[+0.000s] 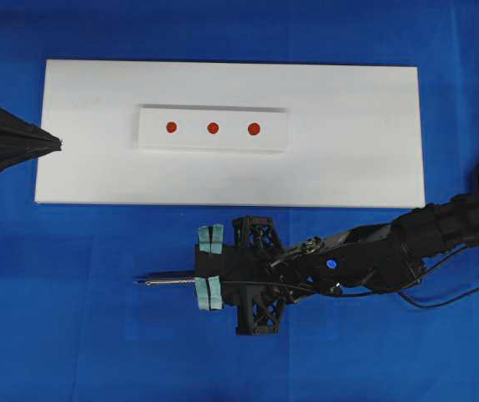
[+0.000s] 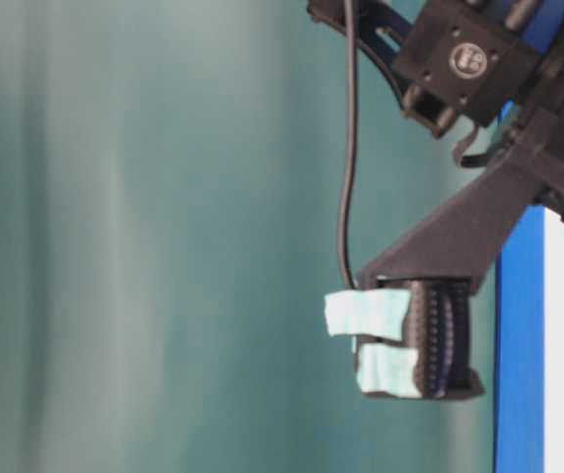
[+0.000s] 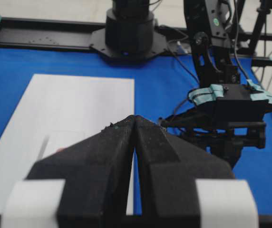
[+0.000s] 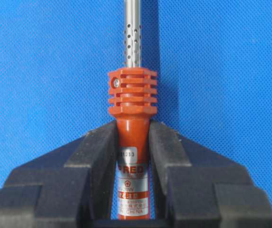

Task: Touch the tip of the soldering iron to the mark.
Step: 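Lower the iron onto the table and open the right gripper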

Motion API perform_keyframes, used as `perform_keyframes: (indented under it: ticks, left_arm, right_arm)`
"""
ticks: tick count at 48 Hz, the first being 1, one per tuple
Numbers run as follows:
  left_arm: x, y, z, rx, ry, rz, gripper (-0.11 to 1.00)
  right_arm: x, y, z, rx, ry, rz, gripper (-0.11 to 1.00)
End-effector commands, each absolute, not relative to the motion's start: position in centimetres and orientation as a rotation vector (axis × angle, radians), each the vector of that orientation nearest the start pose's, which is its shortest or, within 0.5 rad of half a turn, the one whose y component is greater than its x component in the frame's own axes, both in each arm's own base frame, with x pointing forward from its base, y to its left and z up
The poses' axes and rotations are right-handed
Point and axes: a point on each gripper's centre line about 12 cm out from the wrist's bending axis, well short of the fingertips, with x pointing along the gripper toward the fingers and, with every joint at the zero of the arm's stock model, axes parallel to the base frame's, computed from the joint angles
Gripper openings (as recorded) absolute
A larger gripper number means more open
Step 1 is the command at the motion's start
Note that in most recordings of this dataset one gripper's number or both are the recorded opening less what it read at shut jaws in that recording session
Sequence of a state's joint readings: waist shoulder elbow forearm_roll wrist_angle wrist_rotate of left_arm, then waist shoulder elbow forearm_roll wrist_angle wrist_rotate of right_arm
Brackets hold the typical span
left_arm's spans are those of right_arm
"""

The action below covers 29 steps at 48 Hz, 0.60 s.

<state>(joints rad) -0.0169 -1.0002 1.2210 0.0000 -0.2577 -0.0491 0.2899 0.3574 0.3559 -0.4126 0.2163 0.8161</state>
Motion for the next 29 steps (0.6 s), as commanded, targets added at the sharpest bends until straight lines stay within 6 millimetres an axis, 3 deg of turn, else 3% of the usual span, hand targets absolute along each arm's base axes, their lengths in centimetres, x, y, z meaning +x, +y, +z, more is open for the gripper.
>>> perform_keyframes:
  ticks: [1, 9, 12, 23, 25, 29]
  left_arm:
    - [19.18, -0.36, 28.4, -0.048, -0.056, -0.02, 0.0]
    - [19.18, -0.36, 28.4, -0.048, -0.056, -0.02, 0.0]
    - [19.18, -0.33, 28.4, -0.048, -0.056, -0.019, 0.0]
    - [19.16, -0.3, 28.51, -0.048, -0.061, -0.017, 0.0]
    - [19.16, -0.29, 28.49, -0.05, -0.059, -0.017, 0.0]
    - [19.17, -0.3, 28.44, -0.048, -0.055, -0.017, 0.0]
  right_arm:
    - [44.61, 12.12, 10.56, 0.222, 0.897, 0.005, 0.07]
    - [44.59, 12.29, 10.58, 0.223, 0.895, 0.009, 0.1]
    - [44.58, 12.36, 10.65, 0.223, 0.894, 0.011, 0.23]
    - [44.58, 12.53, 10.73, 0.219, 0.897, 0.011, 0.88]
    - [44.62, 12.54, 10.78, 0.218, 0.895, 0.012, 0.93]
    - [44.66, 12.55, 10.89, 0.22, 0.894, 0.011, 0.89]
